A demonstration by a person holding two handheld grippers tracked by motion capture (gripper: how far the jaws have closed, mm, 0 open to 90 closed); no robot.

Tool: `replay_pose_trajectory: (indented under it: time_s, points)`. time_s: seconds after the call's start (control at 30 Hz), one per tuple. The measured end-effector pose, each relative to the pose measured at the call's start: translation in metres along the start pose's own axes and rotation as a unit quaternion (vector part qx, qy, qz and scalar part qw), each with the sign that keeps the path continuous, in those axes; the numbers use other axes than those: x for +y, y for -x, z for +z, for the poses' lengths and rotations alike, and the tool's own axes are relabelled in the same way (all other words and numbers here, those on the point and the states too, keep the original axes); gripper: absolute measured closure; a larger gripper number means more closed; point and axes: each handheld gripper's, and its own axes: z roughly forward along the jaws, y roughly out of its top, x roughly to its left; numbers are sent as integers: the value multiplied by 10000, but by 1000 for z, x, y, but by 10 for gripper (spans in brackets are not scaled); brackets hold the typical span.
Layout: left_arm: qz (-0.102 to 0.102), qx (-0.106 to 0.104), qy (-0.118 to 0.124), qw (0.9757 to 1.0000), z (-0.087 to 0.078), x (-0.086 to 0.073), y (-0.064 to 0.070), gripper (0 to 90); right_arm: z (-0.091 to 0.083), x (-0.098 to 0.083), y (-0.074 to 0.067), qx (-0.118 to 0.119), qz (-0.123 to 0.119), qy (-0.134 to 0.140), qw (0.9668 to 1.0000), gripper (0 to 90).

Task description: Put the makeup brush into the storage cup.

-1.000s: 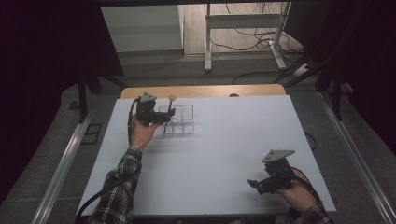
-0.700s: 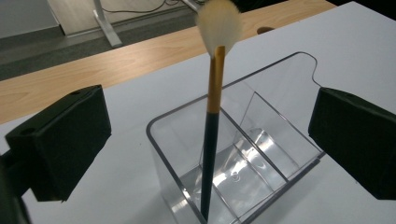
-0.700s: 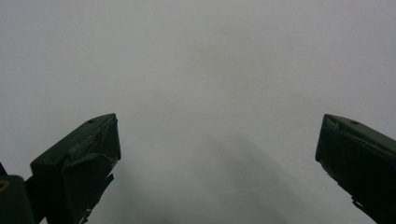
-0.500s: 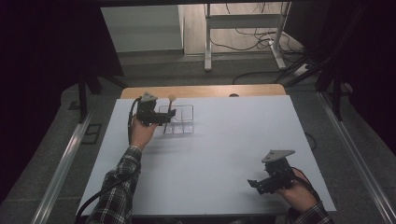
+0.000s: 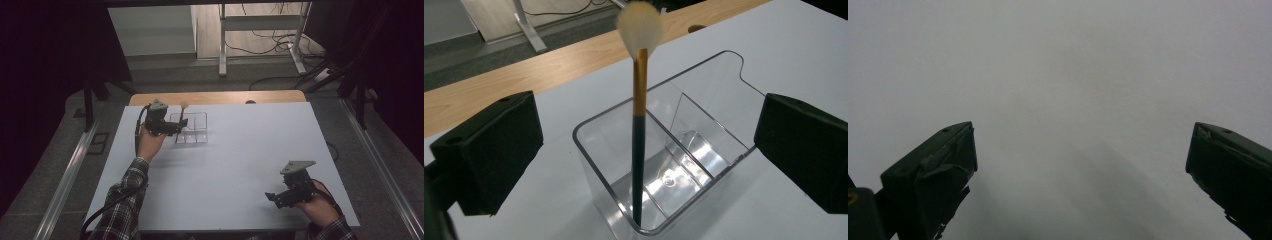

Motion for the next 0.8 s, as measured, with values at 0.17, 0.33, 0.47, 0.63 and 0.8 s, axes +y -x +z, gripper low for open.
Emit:
replay_pose_trajectory:
  time_s: [0.17, 0.33, 0.47, 0.63, 0.8]
  points:
    - [58, -46, -34, 10000, -3, -2, 2, 0, 0, 0, 0, -8, 1, -1, 10000, 2]
    - [101, -88, -61, 9999, -6, -5, 4, 0, 0, 0, 0, -11, -3, -2, 10000, 2]
    - [123, -103, -57, 9999, -9, -8, 6, 0, 0, 0, 0, -15, -2, -4, 10000, 2]
    - [127, -105, -36, 9999, -14, -9, 7, 0, 0, 0, 0, -12, -8, -4, 10000, 2]
    - [147, -103, -46, 9998, -16, -11, 9, 0, 0, 0, 0, -15, -8, 7, 10000, 2]
